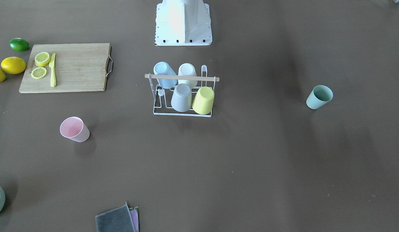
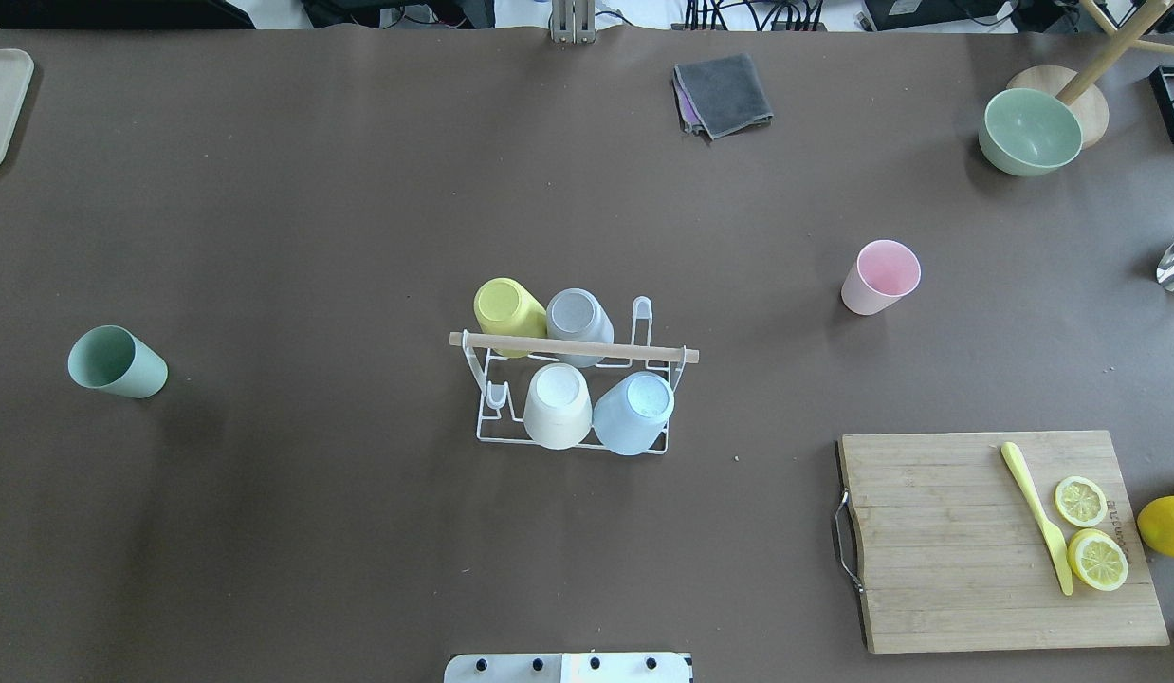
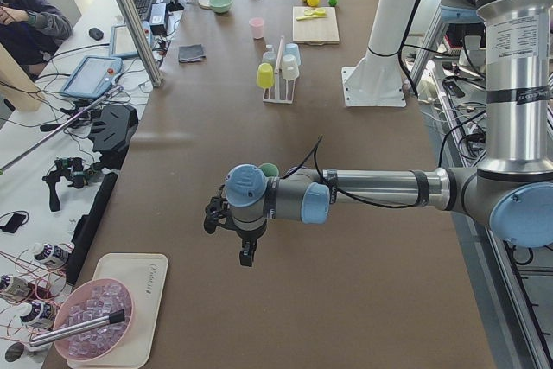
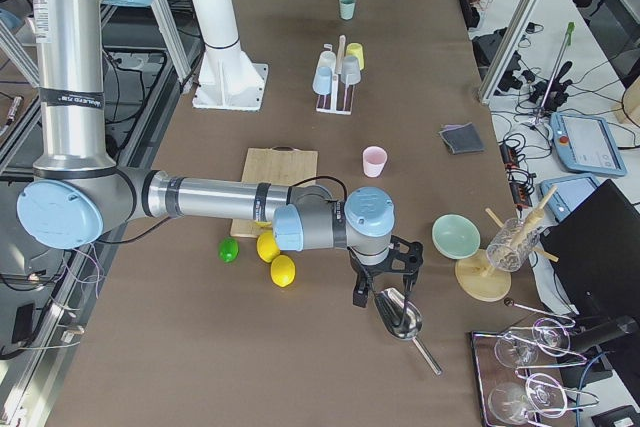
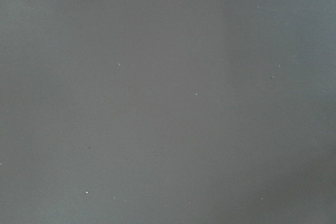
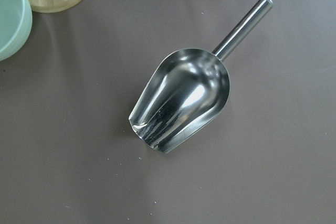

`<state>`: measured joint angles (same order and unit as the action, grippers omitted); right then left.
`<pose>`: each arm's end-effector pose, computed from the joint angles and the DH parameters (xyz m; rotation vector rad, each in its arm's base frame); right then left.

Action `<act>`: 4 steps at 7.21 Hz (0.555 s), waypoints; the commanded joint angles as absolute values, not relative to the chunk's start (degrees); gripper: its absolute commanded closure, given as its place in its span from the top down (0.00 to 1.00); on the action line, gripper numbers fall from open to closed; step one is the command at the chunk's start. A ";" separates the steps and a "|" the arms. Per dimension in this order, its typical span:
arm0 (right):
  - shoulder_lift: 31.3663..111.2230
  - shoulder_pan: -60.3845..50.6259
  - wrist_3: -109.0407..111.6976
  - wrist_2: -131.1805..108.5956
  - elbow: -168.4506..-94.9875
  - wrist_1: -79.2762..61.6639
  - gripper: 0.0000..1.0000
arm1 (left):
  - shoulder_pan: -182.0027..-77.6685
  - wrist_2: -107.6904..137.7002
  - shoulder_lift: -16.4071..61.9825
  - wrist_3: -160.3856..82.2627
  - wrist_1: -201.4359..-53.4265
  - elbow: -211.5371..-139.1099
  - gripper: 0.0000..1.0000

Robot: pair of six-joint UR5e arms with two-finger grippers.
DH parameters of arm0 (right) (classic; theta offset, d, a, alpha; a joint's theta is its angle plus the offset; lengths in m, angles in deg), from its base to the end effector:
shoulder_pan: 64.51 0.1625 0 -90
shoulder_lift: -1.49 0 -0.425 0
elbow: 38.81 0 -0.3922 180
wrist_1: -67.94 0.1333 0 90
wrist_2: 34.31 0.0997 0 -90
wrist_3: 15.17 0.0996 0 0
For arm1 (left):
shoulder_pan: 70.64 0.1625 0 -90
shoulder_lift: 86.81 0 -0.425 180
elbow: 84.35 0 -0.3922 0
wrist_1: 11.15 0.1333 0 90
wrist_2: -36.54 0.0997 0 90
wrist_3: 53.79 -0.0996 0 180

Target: Place cup on cup holder

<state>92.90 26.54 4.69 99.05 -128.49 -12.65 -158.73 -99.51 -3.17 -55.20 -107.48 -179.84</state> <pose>0.0739 -0.4888 0.6577 0.0024 -0.7692 0.2961 -0.0465 -0.4527 0.6502 0.0866 0.8037 0.0931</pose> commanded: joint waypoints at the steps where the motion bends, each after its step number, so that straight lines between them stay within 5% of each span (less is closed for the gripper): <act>1: 92.89 26.54 4.69 99.10 -128.46 -12.66 1.00 | -158.71 -99.60 -3.13 -55.29 -107.48 -179.54 0.98; 4: 92.98 26.54 4.69 99.10 -128.37 -12.66 1.00 | -158.62 -99.78 -1.82 -55.29 -107.48 -179.19 0.98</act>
<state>92.94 26.54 4.69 99.10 -128.42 -12.66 -158.64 -99.66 -2.37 -55.22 -107.48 -179.24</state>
